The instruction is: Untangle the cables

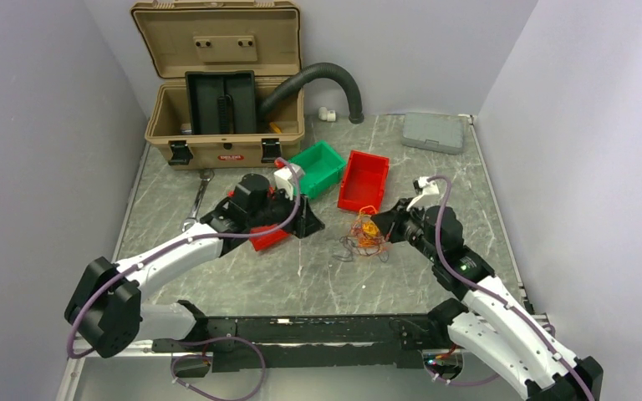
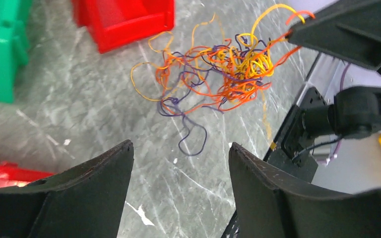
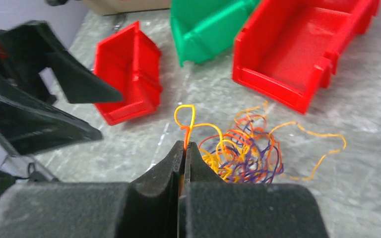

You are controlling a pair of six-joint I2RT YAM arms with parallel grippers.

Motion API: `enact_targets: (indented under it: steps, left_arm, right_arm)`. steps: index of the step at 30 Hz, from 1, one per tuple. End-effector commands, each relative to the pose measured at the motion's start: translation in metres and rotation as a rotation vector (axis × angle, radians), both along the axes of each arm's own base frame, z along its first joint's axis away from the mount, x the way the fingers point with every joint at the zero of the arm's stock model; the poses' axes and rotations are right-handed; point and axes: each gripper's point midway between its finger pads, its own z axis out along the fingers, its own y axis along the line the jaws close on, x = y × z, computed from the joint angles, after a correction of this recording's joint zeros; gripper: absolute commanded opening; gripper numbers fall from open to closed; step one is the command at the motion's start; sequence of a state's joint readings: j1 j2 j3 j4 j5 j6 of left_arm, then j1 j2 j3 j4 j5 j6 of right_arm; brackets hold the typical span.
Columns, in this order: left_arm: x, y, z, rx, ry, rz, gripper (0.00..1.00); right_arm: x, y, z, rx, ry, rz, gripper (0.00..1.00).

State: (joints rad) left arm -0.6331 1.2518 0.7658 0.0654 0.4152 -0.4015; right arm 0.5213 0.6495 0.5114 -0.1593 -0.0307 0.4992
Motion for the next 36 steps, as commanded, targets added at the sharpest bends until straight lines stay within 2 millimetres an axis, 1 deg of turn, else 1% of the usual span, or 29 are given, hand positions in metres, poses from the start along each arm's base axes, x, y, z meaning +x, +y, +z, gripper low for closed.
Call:
enact_targets:
  steps: [1, 2, 5, 8, 12, 14, 16, 20, 23, 24, 25, 26, 27, 29, 30, 31, 33, 34, 35, 36]
  left_arm:
    - [-0.004, -0.028, 0.027, -0.026, -0.128, -0.114, 0.74]
    - [-0.01, -0.035, 0.027, -0.033, -0.13, -0.145, 0.74]
    - [-0.021, -0.052, 0.033, -0.076, -0.169, -0.223, 0.75]
    - [-0.029, -0.061, 0.035, -0.099, -0.217, -0.269, 0.76]
    - [-0.03, -0.067, 0.035, -0.122, -0.236, -0.298, 0.77]
    - [-0.029, -0.069, 0.036, -0.129, -0.24, -0.295, 0.81]
    - [-0.03, -0.073, 0.038, -0.135, -0.246, -0.296, 0.82]
    - [-0.033, -0.083, 0.035, -0.123, -0.244, -0.312, 0.82]
    - [-0.034, -0.091, 0.035, -0.128, -0.233, -0.327, 0.8]
    - [-0.036, -0.094, 0.035, -0.137, -0.228, -0.34, 0.76]
    - [-0.039, -0.097, 0.035, -0.146, -0.222, -0.362, 0.71]
    - [-0.042, -0.101, 0.035, -0.156, -0.217, -0.387, 0.58]
    - [-0.045, -0.103, 0.036, -0.164, -0.213, -0.408, 0.4]
    - [-0.046, -0.104, 0.034, -0.167, -0.2, -0.414, 0.04]
    - [-0.044, -0.102, 0.032, -0.157, -0.192, -0.396, 0.0]
    - [-0.04, -0.098, 0.028, -0.141, -0.19, -0.364, 0.0]
    - [-0.035, -0.088, 0.023, -0.121, -0.185, -0.326, 0.0]
    - [-0.033, -0.082, 0.02, -0.115, -0.173, -0.311, 0.0]
    - [-0.03, -0.075, 0.016, -0.114, -0.159, -0.293, 0.0]
    - [-0.026, -0.067, 0.013, -0.116, -0.146, -0.276, 0.0]
  right_arm:
    - [-0.001, 0.029, 0.064, 0.098, -0.13, 0.155, 0.0]
    - [0.0, 0.031, 0.067, 0.101, -0.13, 0.159, 0.0]
    - [0.002, 0.032, 0.075, 0.118, -0.136, 0.154, 0.0]
    - [0.0, 0.036, 0.086, 0.142, -0.148, 0.175, 0.0]
    - [-0.006, 0.043, 0.1, 0.174, -0.154, 0.221, 0.0]
    - [-0.007, 0.044, 0.104, 0.183, -0.155, 0.228, 0.0]
    - [-0.008, 0.044, 0.107, 0.189, -0.158, 0.229, 0.0]
    - [-0.008, 0.045, 0.113, 0.214, -0.16, 0.228, 0.0]
    - [-0.008, 0.047, 0.116, 0.233, -0.159, 0.232, 0.0]
    - [-0.008, 0.046, 0.116, 0.235, -0.157, 0.227, 0.0]
    - [-0.006, 0.045, 0.116, 0.234, -0.153, 0.214, 0.0]
    - [-0.004, 0.043, 0.113, 0.228, -0.147, 0.193, 0.0]
    - [0.0, 0.039, 0.111, 0.221, -0.136, 0.16, 0.0]
    - [0.009, 0.024, 0.102, 0.195, -0.106, 0.056, 0.0]
    - [0.015, 0.012, 0.094, 0.17, -0.086, -0.023, 0.0]
    - [0.02, -0.002, 0.086, 0.142, -0.065, -0.109, 0.0]
    - [0.028, -0.038, 0.069, 0.08, -0.023, -0.317, 0.0]
    - [0.028, -0.057, 0.061, 0.053, -0.003, -0.42, 0.0]
    - [0.025, -0.078, 0.051, 0.017, 0.027, -0.527, 0.0]
    - [0.021, -0.096, 0.044, 0.006, 0.045, -0.63, 0.0]
